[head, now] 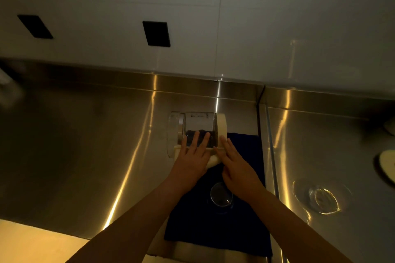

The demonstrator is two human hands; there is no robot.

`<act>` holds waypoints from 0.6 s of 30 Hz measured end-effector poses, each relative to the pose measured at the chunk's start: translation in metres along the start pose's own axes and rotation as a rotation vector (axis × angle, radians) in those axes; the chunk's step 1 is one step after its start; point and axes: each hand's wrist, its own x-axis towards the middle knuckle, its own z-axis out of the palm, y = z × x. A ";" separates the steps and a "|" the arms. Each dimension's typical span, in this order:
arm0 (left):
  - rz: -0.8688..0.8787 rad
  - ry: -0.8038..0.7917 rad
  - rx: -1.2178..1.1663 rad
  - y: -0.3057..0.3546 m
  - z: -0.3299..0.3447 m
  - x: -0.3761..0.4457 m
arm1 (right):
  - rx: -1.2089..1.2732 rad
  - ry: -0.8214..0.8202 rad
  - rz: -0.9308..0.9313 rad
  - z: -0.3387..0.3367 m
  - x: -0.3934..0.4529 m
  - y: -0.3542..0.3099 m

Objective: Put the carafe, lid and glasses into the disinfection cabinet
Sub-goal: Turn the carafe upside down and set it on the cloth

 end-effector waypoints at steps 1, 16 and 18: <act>-0.004 0.014 -0.017 -0.001 0.000 0.002 | 0.013 0.008 -0.002 0.000 0.001 0.001; 0.032 0.360 -0.409 0.001 -0.048 0.029 | 0.065 0.425 -0.015 -0.043 0.026 -0.016; 0.012 0.380 -0.517 0.010 -0.050 0.035 | 0.028 0.431 -0.023 -0.052 0.025 -0.013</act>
